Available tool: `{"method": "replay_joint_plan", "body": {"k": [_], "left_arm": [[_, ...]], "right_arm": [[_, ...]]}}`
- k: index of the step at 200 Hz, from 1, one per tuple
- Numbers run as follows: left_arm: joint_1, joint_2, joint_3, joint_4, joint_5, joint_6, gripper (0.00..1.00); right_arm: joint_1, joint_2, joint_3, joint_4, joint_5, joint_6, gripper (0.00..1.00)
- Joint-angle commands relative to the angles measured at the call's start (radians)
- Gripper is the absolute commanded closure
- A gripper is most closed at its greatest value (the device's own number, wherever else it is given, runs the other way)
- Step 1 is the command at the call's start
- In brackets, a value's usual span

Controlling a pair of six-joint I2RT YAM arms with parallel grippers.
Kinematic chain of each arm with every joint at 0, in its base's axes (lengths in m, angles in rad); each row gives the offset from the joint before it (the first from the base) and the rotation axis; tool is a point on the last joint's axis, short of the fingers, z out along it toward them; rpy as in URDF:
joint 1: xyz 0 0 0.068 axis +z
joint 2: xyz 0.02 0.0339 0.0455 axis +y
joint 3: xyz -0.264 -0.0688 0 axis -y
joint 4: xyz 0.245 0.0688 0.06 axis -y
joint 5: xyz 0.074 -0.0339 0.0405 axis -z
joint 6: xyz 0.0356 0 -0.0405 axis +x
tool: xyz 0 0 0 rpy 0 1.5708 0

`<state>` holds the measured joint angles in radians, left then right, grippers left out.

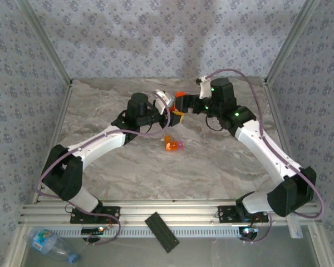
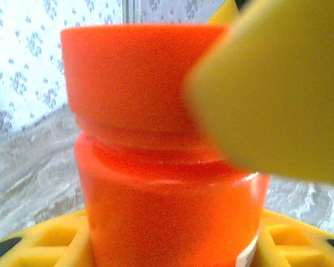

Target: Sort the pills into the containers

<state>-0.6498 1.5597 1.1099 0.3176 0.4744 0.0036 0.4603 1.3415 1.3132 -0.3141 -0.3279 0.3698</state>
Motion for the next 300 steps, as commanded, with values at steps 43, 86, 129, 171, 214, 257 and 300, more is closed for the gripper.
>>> {"method": "replay_joint_plan", "body": {"k": [43, 86, 129, 171, 214, 257, 300], "left_arm": [[0.042, -0.034, 0.031, 0.051, 0.136, 0.003, 1.0], [0.045, -0.027, 0.062, -0.037, 0.243, 0.023, 1.0], [0.045, -0.02, 0.078, -0.082, 0.289, 0.031, 1.0], [0.045, -0.02, 0.079, -0.086, 0.294, 0.032, 1.0], [0.044, -0.017, 0.079, -0.086, 0.294, 0.031, 1.0], [0.042, -0.017, 0.08, -0.085, 0.296, 0.03, 1.0], [0.041, -0.016, 0.083, -0.083, 0.294, 0.028, 1.0]], "right_arm": [[-0.094, -0.151, -0.003, -0.045, -0.211, -0.122, 0.03], [-0.117, -0.061, 0.09, -0.083, -0.27, -0.156, 0.05], [-0.101, 0.001, 0.129, -0.085, -0.318, -0.163, 0.08], [-0.086, 0.025, 0.123, -0.08, -0.31, -0.161, 0.12], [-0.077, 0.047, 0.126, -0.075, -0.312, -0.157, 0.18], [-0.066, 0.059, 0.126, -0.074, -0.318, -0.16, 0.27], [-0.06, 0.058, 0.123, -0.074, -0.318, -0.158, 0.44]]}}
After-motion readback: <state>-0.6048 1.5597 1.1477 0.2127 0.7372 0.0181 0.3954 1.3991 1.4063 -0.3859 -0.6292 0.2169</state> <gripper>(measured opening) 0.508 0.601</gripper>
